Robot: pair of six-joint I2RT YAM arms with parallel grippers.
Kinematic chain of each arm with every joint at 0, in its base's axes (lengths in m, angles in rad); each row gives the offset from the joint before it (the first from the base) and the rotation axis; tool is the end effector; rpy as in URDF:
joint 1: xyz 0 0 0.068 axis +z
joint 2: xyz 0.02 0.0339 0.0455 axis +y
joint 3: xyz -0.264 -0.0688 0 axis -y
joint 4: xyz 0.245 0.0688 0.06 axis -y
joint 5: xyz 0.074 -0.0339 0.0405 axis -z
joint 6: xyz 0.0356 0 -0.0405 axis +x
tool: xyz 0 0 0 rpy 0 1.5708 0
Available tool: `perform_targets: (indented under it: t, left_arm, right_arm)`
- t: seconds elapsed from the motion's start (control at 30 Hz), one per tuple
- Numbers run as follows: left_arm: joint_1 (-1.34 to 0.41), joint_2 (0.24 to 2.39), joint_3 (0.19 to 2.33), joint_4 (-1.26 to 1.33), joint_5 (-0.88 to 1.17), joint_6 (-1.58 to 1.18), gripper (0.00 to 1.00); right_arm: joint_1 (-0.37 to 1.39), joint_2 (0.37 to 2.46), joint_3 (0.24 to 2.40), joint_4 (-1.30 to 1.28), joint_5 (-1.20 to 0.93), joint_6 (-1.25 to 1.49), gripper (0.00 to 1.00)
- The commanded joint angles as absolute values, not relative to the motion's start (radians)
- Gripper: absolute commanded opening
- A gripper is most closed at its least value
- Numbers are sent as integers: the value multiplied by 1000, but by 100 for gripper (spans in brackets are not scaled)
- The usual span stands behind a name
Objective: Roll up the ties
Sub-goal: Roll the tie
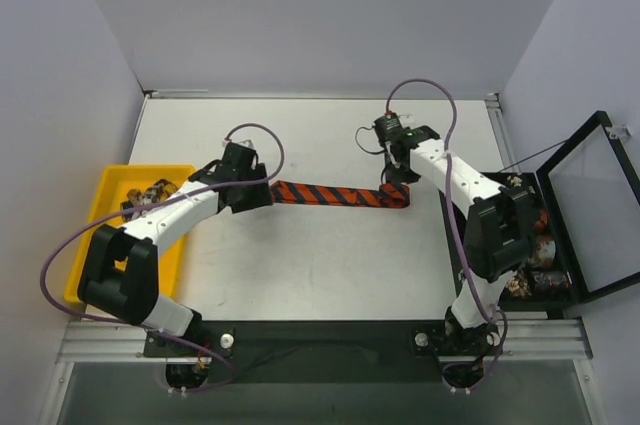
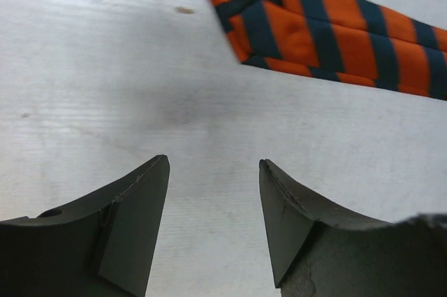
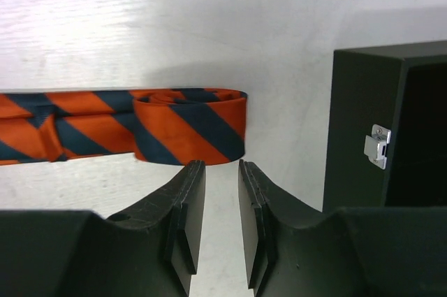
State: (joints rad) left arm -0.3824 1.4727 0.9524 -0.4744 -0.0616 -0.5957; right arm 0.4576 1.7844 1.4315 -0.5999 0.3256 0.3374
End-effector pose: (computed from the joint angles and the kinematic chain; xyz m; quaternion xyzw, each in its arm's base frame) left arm 0.2756 -0.1085 0.2146 -0.1107 0.9520 -0.1073 0.2645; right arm 0.3540 0.1617 0.2553 -0.0073 0.9413 -0.0262 0.3365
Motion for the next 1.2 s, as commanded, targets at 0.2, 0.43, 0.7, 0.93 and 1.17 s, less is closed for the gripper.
perform_targets:
  t: [0.2,0.43,0.7,0.93,1.17]
  left_arm:
    - [-594,1600,1233,-459,-57,-614,66]
    - [-586,1622,1247,-471,-78,-589,65]
    - [-462,1464,1076,-482,-71,-546,66]
    - [-408,1358,980,-520,-84,-532,66]
    - [-400,1321,942,-535,-91,-541,66]
  right_arm:
    - [321,1622,1252,-437,71,257,41]
    - [310,1585,1301,-570,-136,-352,83]
    - [308,1727,1428,-785,-147,-780,88]
    - [336,1900,1537,-830,-101,-860,88]
    - [360,2040,1594,-836,-55,-897,88]
